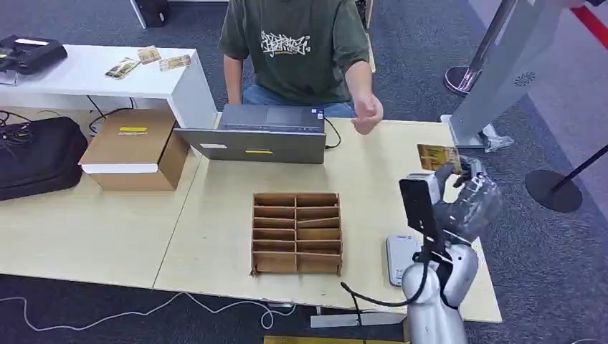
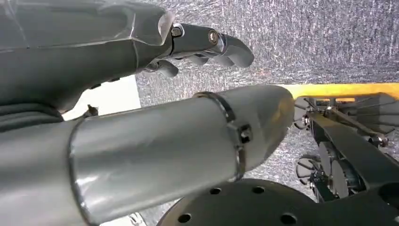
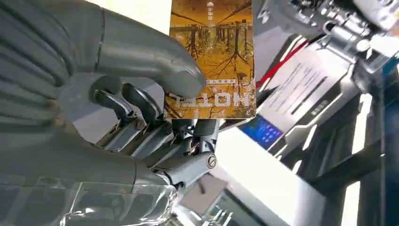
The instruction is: Pass the card to the sensor for recognition and then transmit it.
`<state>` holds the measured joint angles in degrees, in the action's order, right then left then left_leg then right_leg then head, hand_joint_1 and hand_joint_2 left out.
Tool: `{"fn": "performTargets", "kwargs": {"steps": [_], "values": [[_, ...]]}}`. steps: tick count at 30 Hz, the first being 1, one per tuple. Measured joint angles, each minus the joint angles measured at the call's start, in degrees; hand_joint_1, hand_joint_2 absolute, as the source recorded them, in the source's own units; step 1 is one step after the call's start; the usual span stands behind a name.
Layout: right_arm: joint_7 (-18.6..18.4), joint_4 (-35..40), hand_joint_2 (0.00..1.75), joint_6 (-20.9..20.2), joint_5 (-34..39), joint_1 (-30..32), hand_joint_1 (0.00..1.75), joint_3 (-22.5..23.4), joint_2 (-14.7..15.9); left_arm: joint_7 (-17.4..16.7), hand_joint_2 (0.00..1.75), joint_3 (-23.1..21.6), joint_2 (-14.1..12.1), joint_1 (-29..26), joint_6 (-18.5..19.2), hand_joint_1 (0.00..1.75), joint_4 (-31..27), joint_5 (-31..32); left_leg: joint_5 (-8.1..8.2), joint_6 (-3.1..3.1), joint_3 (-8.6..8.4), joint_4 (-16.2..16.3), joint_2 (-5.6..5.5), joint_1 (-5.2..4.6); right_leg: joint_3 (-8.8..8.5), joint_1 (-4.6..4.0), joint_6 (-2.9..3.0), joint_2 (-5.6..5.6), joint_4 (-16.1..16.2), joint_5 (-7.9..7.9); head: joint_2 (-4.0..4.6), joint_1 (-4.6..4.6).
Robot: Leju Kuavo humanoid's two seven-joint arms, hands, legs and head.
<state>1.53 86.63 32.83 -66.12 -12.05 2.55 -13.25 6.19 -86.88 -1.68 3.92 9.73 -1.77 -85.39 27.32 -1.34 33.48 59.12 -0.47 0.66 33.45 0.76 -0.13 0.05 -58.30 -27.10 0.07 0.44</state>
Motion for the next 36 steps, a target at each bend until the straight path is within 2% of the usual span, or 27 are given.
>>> {"fn": "performTargets", "kwargs": {"steps": [10,19,26,36], "values": [[-4.59,-27.02,1.75,4.85,-9.13,-21.54,1.75,-4.0,0.24,-1.01,0.0,-0.92,-0.9,0.81,-0.42,0.0,-0.15,5.86,-0.16,-0.02,0.0,0.0,-0.01,0.01,0.03,0.0,0.09,0.0,-0.04,0.11,0.0,-0.04],[-8.35,-45.04,1.75,5.92,-15.01,-32.42,1.75,-5.55,0.26,-1.2,0.0,-1.35,-1.42,1.22,-0.72,0.0,-0.63,7.8,-0.16,-0.02,0.01,0.01,-0.03,0.0,0.04,0.0,0.09,-0.02,-0.03,0.11,0.0,-0.02],[-7.95,-50.81,1.75,5.97,-15.82,-35.08,1.75,-5.55,0.26,-1.4,0.0,-1.35,-1.6,1.28,-0.57,0.0,-0.7,7.74,-0.16,-0.02,0.02,0.02,-0.05,0.0,0.05,0.0,0.09,-0.04,-0.03,0.11,0.0,-0.02],[-7.3,-53.85,1.75,5.97,-16.82,-36.82,1.75,-5.48,0.24,-1.99,0.0,-1.38,-1.84,1.44,-0.35,0.0,-1.31,7.17,-0.16,-0.02,0.07,0.02,-0.06,0.01,0.1,0.0,0.09,-0.04,-0.02,0.1,0.0,-0.02]]}}
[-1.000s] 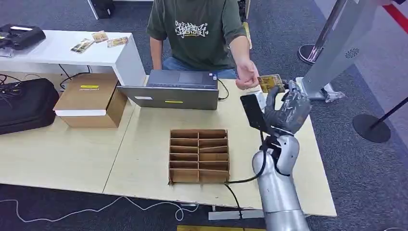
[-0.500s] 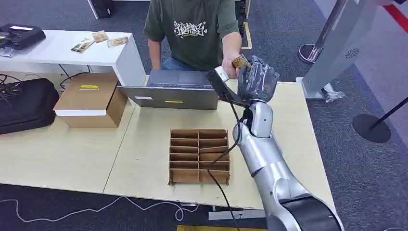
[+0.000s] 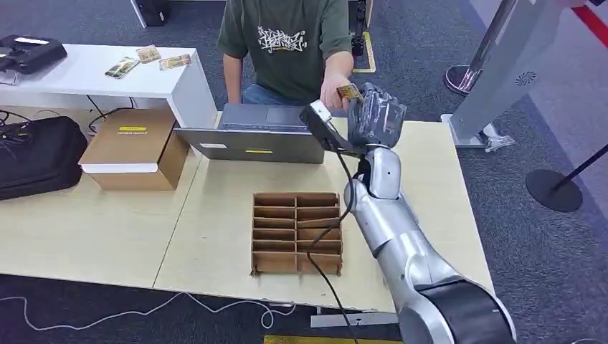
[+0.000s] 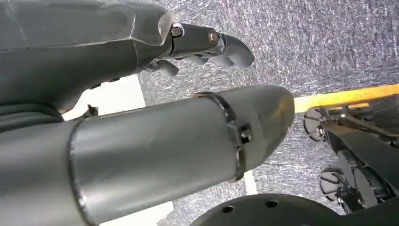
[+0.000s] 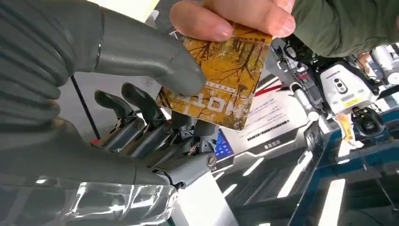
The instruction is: Pass the card to the sensor for recognition and then transmit it.
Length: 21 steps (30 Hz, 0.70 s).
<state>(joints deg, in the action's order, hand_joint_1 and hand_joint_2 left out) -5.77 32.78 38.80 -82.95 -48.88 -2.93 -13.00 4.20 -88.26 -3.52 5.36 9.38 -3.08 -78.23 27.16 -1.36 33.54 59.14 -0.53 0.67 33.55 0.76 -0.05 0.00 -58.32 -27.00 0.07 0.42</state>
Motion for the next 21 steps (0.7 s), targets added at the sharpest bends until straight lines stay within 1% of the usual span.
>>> {"fn": "performTargets", "kwargs": {"steps": [3,4,13,21], "values": [[0.37,-0.5,1.75,0.0,-0.65,-0.06,1.75,0.28,0.0,0.0,0.0,0.0,-0.02,0.0,0.04,0.0,-0.15,-0.13,0.0,0.0,0.0,0.0,0.0,0.0,0.0,0.0,0.0,0.0,0.0,0.0,0.0,0.0],[0.42,-0.63,1.75,0.02,-0.92,-0.08,0.0,0.42,0.0,0.0,0.0,0.0,-0.02,0.02,0.07,0.0,-0.17,-0.13,0.0,0.0,0.0,0.0,0.0,0.0,0.0,0.0,0.0,0.0,0.0,0.0,0.0,0.0],[1.68,-1.84,1.75,0.0,-0.15,-0.14,0.0,0.87,-0.13,0.0,0.0,0.0,-0.04,0.06,0.37,0.0,-0.22,0.07,0.0,0.0,-0.01,0.0,0.01,0.0,0.0,0.0,0.0,0.01,0.0,0.0,0.02,0.0],[2.45,-1.35,1.75,0.02,0.02,0.06,0.0,0.92,-0.13,0.04,0.0,0.0,-0.22,0.06,0.35,0.0,-0.22,0.48,0.0,0.0,-0.02,0.0,0.01,0.0,0.0,0.0,0.0,0.02,0.0,0.0,0.0,0.0]]}}
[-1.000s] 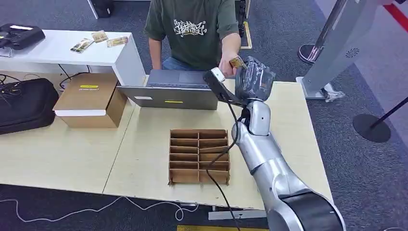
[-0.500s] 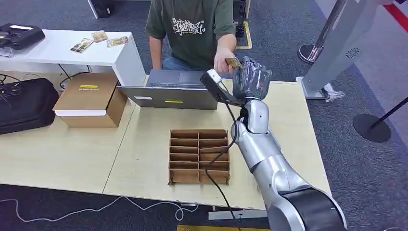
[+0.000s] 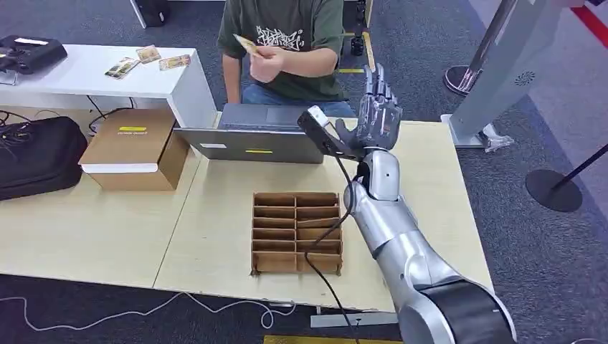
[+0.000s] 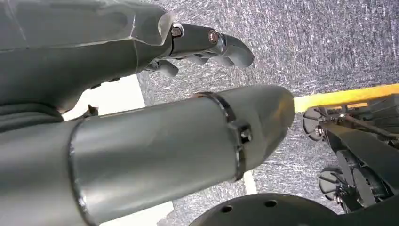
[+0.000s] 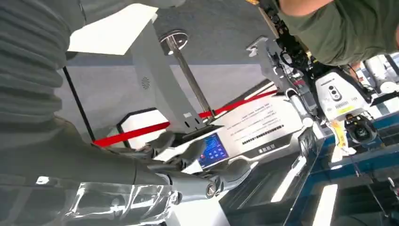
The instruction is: Pass the card to the sensor for recognition and then transmit it.
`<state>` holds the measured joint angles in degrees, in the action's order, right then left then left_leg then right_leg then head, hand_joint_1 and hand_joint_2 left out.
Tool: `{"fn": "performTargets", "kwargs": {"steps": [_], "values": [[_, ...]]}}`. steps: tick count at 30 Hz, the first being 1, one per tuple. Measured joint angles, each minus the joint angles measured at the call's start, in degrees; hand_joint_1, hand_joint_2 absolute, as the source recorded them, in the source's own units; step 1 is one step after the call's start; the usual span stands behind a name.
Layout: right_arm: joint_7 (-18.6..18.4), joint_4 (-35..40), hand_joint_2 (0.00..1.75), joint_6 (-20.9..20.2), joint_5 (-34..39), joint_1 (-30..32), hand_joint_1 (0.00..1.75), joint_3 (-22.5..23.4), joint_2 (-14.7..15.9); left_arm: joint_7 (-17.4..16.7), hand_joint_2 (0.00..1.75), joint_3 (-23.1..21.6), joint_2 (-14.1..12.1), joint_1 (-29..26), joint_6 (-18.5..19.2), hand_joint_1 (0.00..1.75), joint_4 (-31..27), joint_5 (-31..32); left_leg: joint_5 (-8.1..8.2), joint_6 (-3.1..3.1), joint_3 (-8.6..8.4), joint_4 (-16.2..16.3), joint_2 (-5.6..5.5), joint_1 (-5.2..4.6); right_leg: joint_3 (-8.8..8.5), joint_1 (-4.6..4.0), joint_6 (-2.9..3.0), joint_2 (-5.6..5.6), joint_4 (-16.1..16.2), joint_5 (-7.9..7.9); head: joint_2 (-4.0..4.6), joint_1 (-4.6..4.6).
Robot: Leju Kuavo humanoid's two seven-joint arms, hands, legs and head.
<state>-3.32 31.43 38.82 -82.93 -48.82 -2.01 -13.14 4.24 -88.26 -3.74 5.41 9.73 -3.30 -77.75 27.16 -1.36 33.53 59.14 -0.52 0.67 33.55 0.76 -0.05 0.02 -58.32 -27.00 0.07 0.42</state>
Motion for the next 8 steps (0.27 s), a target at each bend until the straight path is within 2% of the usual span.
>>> {"fn": "performTargets", "kwargs": {"steps": [4,8], "values": [[1.75,2.84,1.75,0.0,-0.15,1.32,0.0,0.0,-0.02,0.07,0.0,0.0,-0.02,0.0,-0.13,0.0,-0.02,-0.46,0.0,0.0,0.01,0.0,0.0,0.0,0.0,0.0,0.0,0.0,0.0,0.0,0.0,0.0],[4.37,8.9,1.75,0.0,-1.4,4.32,0.0,0.0,-0.28,0.22,0.0,0.0,0.0,-0.02,-0.15,0.0,0.0,-1.05,0.01,0.0,0.01,0.0,-0.01,0.0,0.0,0.0,0.0,-0.01,0.0,-0.01,0.0,0.0]]}}
